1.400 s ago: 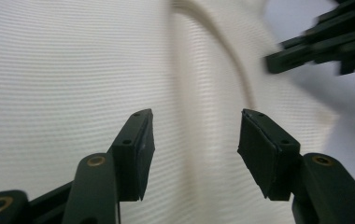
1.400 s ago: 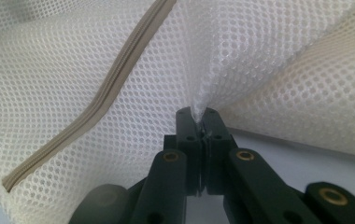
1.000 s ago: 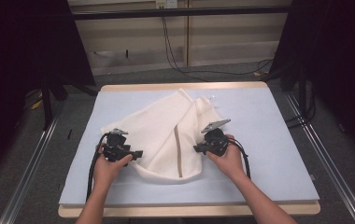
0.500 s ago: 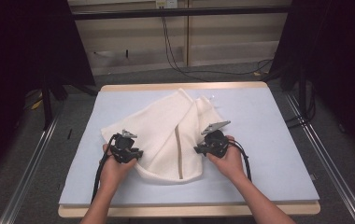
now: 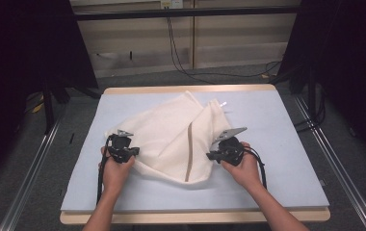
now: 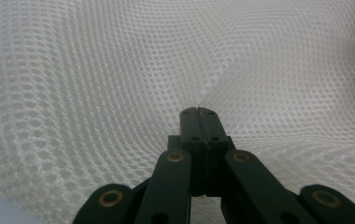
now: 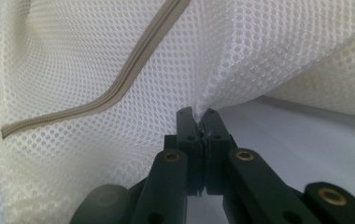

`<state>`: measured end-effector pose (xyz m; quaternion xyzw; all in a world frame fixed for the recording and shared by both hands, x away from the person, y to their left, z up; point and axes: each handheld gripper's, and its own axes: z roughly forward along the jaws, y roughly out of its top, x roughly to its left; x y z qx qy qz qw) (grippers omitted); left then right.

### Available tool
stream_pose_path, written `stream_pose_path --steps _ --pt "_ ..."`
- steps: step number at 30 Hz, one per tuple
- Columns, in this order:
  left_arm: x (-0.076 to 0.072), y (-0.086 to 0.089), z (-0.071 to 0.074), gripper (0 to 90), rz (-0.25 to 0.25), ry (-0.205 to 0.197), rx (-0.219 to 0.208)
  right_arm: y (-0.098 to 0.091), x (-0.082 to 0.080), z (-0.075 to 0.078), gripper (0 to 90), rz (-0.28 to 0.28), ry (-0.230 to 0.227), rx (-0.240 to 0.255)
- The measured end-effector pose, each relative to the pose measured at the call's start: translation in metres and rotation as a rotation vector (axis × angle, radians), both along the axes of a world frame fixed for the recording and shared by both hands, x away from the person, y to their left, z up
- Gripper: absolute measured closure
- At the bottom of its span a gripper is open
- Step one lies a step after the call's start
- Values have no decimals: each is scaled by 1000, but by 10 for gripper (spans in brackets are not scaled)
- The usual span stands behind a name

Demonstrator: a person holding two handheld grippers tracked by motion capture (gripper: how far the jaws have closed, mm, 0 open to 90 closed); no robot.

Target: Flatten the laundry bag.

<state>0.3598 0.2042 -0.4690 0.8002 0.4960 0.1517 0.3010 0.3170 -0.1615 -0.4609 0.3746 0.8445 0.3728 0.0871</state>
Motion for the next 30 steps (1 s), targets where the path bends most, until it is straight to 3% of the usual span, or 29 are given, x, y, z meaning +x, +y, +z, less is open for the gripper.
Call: stream_pose_path --steps 1,5,6,9,12,15,16,17,20,22,24,26,28,30 --pt "-1 0 -1 900 11 -21 6 -1 -1 0 883 -2 -6 -5" --pt "-4 2 -2 900 18 -19 -9 -6 -9 -4 884 -11 12 -5" --pt "-5 3 -2 900 14 -2 -43 -7 -10 -5 884 -13 17 -5" --pt "-8 4 -1 900 -19 30 -80 -17 -16 -8 884 -19 22 1" --pt "-10 2 2 879 -44 37 -114 -27 -21 -8 885 -35 27 0" --pt "-11 2 6 857 -32 7 -86 -37 -24 -7 885 -61 21 -47" --pt "-10 4 7 823 -21 4 -122 -40 -25 -7 885 -68 13 -64" --pt "-10 7 7 760 -24 0 -114 -48 -26 -8 885 -85 22 -56" --pt "-9 9 7 747 -11 -4 -129 -64 -30 -9 885 -125 43 -23" --pt "-7 9 7 688 -23 -18 -102 -70 -32 -9 884 -132 39 -22" --pt "-4 8 6 566 -10 -49 -72 -74 -34 -8 884 -145 46 -22" --pt "-1 9 5 424 5 -57 -70 -75 -36 -9 884 -146 39 -18" --pt "2 11 3 388 28 -75 -41 -75 -36 -9 884 -147 37 -18" --pt "6 15 2 291 46 -62 -12 -75 -37 -9 884 -154 40 -16"
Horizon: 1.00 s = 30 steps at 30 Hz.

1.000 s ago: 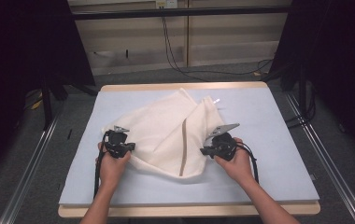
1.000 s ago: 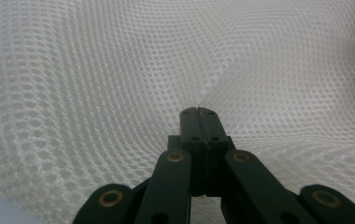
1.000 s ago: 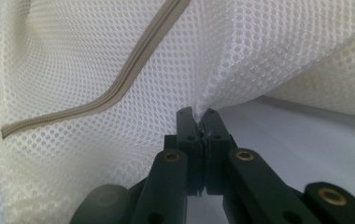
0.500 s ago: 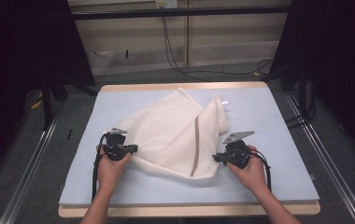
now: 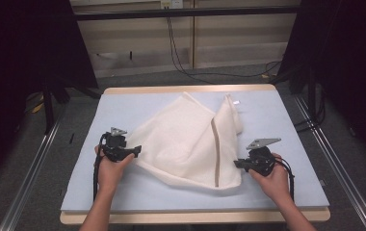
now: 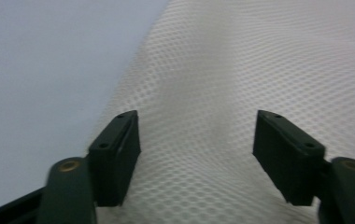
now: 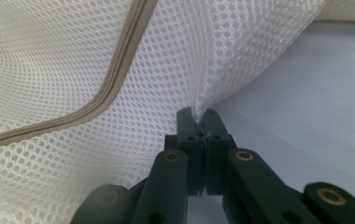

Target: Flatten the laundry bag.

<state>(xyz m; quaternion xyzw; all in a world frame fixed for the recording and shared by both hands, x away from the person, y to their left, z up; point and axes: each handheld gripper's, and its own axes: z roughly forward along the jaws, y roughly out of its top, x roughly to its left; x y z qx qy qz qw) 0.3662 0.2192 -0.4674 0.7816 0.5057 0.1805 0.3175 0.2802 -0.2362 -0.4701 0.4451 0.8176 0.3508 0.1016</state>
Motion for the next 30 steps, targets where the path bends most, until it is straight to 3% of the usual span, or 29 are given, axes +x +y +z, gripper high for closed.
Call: stream_pose_path --steps 3,5,6,8,9,10,12,13,18,21,24,26,30 --pt "5 9 -3 232 15 27 35 0 0 -1 884 1 -9 1" --pt "7 12 -8 226 14 76 17 0 1 -2 884 12 -7 6" --pt "4 11 -8 239 14 53 21 0 1 -2 883 10 -7 0" --pt "3 9 -5 373 -1 76 13 1 1 -2 883 1 -4 -3" --pt "3 8 -2 461 -16 104 9 2 1 -3 883 5 -9 -5" --pt "3 6 -1 573 -14 106 4 2 2 -3 883 6 -10 -6" --pt "6 5 1 781 -34 148 -48 3 2 -2 884 8 -10 -10" --pt "7 6 2 820 -31 152 -41 4 3 -2 884 11 -17 -5" --pt "10 21 10 844 47 59 -93 4 4 2 884 20 -30 7" --pt "10 37 12 846 102 38 -113 7 4 5 885 15 -32 7" --pt "7 48 12 846 140 22 -123 9 4 9 886 13 -63 0" --pt "5 52 12 846 148 18 -128 11 5 11 887 8 -82 -16" --pt "2 50 9 844 138 20 -126 12 5 11 887 2 -75 -26"
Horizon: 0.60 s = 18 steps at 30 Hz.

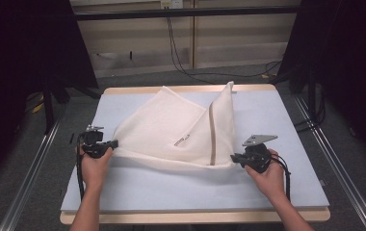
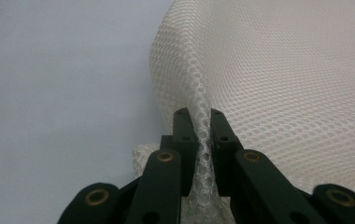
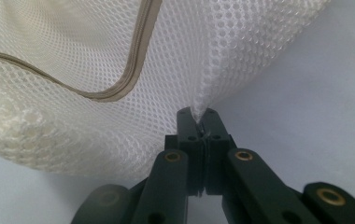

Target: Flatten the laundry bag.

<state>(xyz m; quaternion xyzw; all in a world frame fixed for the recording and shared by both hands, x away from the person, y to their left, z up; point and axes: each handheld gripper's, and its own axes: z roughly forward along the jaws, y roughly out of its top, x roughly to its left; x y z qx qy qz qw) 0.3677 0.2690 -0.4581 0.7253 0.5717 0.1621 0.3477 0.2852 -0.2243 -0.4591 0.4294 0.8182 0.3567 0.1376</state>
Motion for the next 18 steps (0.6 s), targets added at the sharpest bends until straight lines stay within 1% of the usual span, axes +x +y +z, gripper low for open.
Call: stream_pose_path --steps 1,3,4,6,7,10,11,12,14,16,18 --pt "-1 -3 -1 843 -2 7 -13 -2 -1 -1 887 -5 5 0" --pt "-2 -8 -3 839 -25 7 -11 -8 -4 -3 886 -11 21 2" --pt "-3 -10 -4 838 -44 22 -5 -11 -7 -4 886 -24 32 14" --pt "-4 -17 -4 835 -55 9 1 -18 -11 -6 885 -29 53 11" --pt "-5 -20 -3 834 -64 7 3 -21 -13 -7 884 -33 59 18" --pt "-7 -25 -1 831 -73 -9 5 -27 -20 -8 879 -34 68 35" --pt "-8 -25 -1 830 -79 -9 9 -28 -22 -7 875 -45 60 36" --pt "-8 -25 -1 830 -80 -15 6 -29 -24 -6 872 -47 64 41" --pt "-8 -26 -1 829 -78 -15 3 -30 -26 -6 859 -38 53 47" --pt "-8 -26 -1 827 -75 -20 -2 -30 -26 -5 788 -44 52 57" --pt "-8 -25 -1 826 -75 -26 3 -30 -26 -3 670 -62 34 61"
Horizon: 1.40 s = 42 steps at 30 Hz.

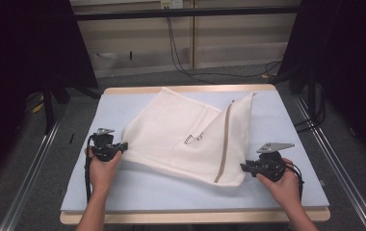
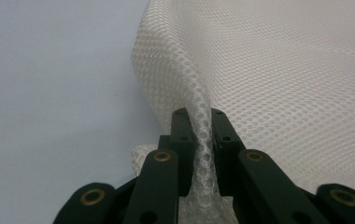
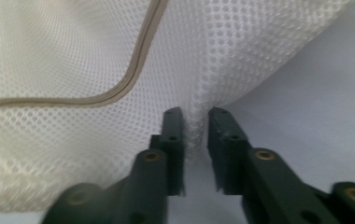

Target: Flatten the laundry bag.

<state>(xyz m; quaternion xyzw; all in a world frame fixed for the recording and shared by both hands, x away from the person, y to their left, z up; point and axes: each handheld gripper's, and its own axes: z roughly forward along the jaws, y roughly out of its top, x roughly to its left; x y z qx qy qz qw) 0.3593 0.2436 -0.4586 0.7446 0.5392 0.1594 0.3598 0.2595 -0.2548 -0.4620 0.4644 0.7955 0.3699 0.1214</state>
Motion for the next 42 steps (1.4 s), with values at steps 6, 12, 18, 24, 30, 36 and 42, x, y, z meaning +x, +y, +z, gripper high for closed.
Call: stream_pose_path --steps 6,12,18,24,30,36,42 --pt "0 0 0 822 -13 0 3 -7 7 10 495 -77 -51 83" --pt "1 1 0 819 -15 -7 3 -5 20 14 401 -128 -84 71" --pt "1 0 0 814 -23 -9 6 5 41 4 406 -106 -54 63" --pt "1 -1 0 814 -31 -19 14 14 41 2 868 -44 -20 44" --pt "1 -1 1 813 -24 -26 7 15 28 4 900 7 8 -39" --pt "1 -1 0 810 -25 -26 12 17 20 5 900 26 -15 -80" --pt "1 -1 0 805 -26 -27 9 24 27 14 586 12 -199 -120"
